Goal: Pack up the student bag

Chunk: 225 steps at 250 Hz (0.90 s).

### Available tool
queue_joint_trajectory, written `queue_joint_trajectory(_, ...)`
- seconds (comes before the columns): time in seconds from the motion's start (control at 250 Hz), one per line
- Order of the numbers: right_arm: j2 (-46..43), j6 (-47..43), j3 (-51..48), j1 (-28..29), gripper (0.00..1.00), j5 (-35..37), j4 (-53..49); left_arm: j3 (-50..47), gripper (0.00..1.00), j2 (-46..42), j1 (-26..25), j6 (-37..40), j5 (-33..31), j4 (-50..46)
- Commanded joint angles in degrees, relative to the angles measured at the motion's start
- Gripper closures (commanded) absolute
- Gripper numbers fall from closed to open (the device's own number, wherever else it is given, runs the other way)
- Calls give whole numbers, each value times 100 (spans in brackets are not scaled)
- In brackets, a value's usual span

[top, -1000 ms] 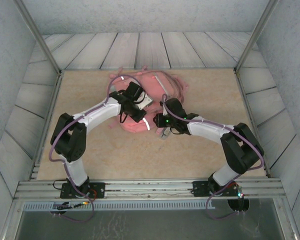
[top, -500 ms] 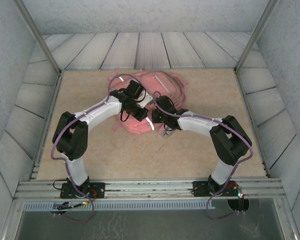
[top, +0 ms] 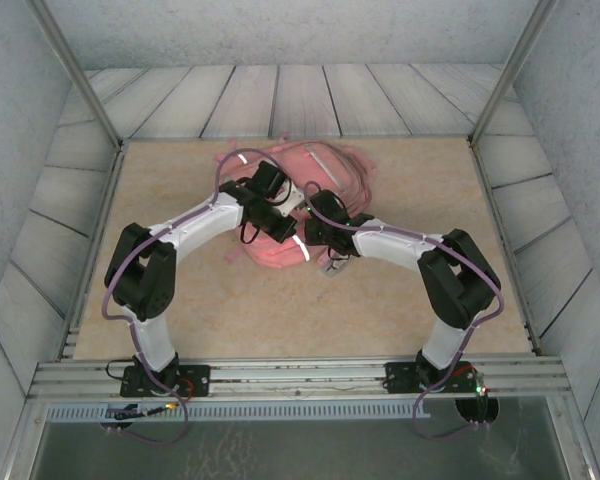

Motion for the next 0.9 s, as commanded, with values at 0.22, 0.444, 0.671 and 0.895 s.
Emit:
queue_joint_trajectory(0.22,-635,-779,179,-469,93,-1358,-740,-520,100,-620,198,-201,9,-20)
queue_joint_trajectory(0.444,-781,-1049,23,-729,86,-1613,-912,-840,100,-960,252,-275,65,82)
queue_joint_trajectory(0.671,-737,-990,-49,-726,82,-1899,-628,-811,100,-971,251,-296,252,106)
queue_joint_trajectory(0.895,-667,-959,-25,-718,66,-1854,-579,-785,100,-974,252,-322,360,129)
